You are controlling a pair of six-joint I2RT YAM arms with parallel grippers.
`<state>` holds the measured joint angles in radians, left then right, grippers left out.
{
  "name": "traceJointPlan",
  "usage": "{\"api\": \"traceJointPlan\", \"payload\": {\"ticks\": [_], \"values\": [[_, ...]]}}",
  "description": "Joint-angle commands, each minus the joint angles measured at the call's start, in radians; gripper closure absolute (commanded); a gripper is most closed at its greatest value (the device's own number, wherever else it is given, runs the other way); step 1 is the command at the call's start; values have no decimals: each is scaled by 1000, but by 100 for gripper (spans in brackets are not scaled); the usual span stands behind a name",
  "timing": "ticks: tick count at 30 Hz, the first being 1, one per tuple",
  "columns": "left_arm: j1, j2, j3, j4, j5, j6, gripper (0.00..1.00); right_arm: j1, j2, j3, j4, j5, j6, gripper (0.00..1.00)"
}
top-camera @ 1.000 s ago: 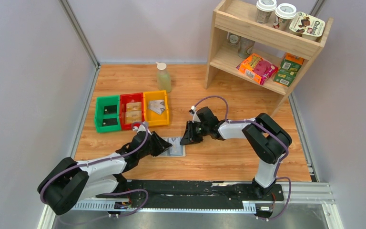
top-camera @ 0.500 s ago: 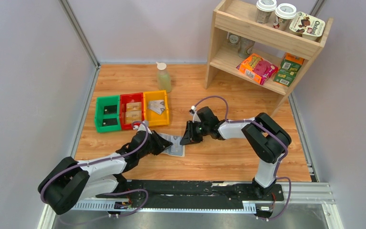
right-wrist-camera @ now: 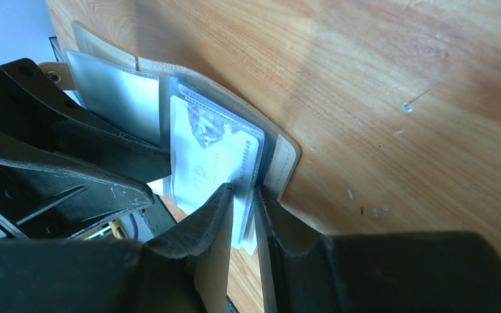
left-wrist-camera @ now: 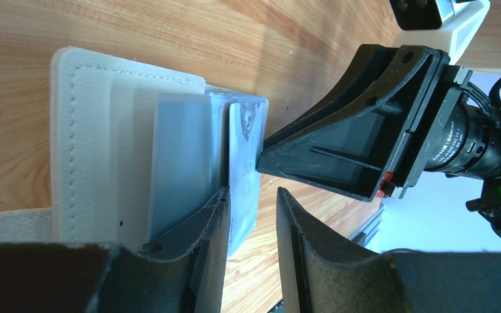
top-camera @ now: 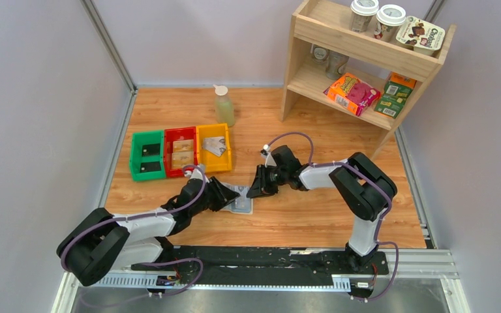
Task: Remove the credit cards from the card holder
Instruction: Remove the credit card from the card holder.
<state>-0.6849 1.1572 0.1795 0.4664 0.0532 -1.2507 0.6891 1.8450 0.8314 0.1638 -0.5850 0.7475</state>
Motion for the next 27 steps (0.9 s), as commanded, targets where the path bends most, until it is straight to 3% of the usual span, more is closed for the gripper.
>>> {"api": "traceJointPlan", "payload": {"ticks": [1, 11, 23, 27], "values": [[-15, 19, -17, 231, 56, -29, 60, 27, 65, -20, 43, 37, 1, 75], [-24, -24, -28, 356, 79, 46, 67, 20, 88, -37, 111, 1, 24, 77], [-25, 78, -6, 301, 117, 108, 70, 18, 82, -46, 149, -21, 27, 77], [-25, 90, 21, 212, 105, 132, 70, 20, 85, -45, 152, -22, 26, 77]]}}
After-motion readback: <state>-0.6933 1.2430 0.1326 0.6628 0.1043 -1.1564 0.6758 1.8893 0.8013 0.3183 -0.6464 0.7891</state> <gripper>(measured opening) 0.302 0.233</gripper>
